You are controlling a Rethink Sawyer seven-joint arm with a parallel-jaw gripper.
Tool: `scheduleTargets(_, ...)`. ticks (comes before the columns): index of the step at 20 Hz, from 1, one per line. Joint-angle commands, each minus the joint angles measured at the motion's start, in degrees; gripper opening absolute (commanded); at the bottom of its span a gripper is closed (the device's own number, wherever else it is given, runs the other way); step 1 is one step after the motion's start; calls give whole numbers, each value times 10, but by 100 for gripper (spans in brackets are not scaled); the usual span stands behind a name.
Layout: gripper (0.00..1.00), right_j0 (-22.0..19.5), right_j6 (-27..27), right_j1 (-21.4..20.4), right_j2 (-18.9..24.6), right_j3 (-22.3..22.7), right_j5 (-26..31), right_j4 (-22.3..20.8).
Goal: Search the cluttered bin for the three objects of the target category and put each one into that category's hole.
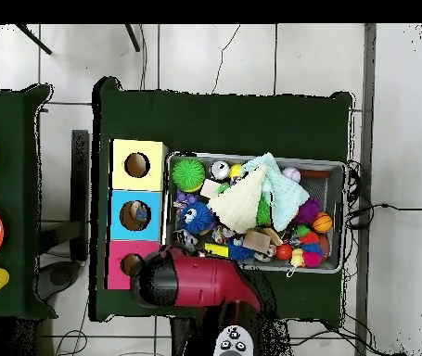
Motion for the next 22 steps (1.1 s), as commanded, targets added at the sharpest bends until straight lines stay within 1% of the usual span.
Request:
scheduleTargets(1,0,25,137,12,15,5,62,45)
scheduleTargets(4,0,37,142,20,12,-2,64,58)
scheduleTargets(8,0,53,145,30,4,-23,81,74)
scheduleTargets(14,0,68,143,39,-12,-46,100,85)
scheduleTargets(17,0,80,153,42,-14,-38,89,95)
scheduleTargets(22,0,100,159,47,-24,-42,90,111)
